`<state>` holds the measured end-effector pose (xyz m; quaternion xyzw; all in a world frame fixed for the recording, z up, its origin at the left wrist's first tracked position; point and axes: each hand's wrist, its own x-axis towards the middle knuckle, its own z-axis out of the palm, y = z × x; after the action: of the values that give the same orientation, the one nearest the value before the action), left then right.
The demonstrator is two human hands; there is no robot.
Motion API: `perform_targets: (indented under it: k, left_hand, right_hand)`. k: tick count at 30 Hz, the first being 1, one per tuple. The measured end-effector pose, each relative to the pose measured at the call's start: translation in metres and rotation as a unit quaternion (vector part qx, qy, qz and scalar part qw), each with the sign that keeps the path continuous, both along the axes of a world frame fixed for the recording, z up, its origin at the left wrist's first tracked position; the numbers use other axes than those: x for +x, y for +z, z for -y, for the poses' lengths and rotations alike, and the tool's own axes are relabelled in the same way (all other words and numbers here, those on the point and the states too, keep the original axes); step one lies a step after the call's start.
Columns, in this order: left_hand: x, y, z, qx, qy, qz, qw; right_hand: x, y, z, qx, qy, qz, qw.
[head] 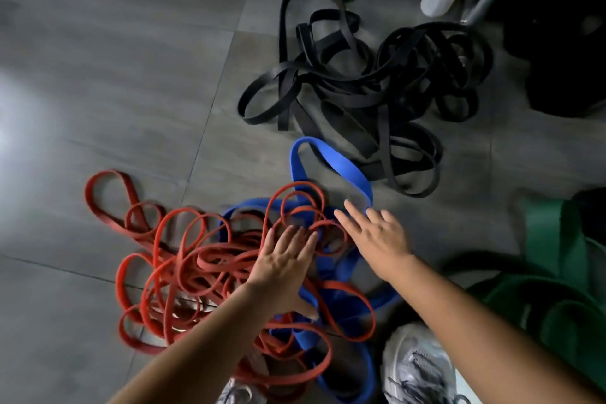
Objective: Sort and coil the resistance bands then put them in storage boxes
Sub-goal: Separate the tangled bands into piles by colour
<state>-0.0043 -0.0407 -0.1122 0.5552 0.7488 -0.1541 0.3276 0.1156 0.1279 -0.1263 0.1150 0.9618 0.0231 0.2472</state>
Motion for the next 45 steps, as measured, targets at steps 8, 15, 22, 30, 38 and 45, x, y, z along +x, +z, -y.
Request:
perform_targets:
  k: [8,15,22,30,38,45]
  left_hand:
    - [-0.041,0.02,0.064,-0.04,-0.069,-0.024,0.997]
    - [-0.047,0.039,0.109,0.088,0.064,-0.04,0.993]
    - [-0.019,0.03,0.095,-0.172,0.048,0.031,0.983]
    - [-0.014,0.017,0.096,-0.157,-0.11,-0.004,0.982]
    - [-0.027,0.022,0.116,-0.075,-0.027,0.02,0.997]
    - [-0.054,0.075,0.122,0.065,0.157,0.083,0.982]
  right_hand:
    - [-0.01,0.0,0.016,0.02,0.001,-0.025,0.999]
    - [0.005,-0.007,0.028,-0.088,-0.13,0.023,0.987]
    - [0.006,-0.007,0.08,-0.085,-0.126,0.07,0.986]
    - [0.025,-0.001,0.097,0.008,-0.082,0.0,0.997]
    - [0.046,0.005,0.09,-0.096,-0.079,0.068,0.99]
    - [0.073,0.067,0.051,-0.078,-0.191,-0.028,0.978]
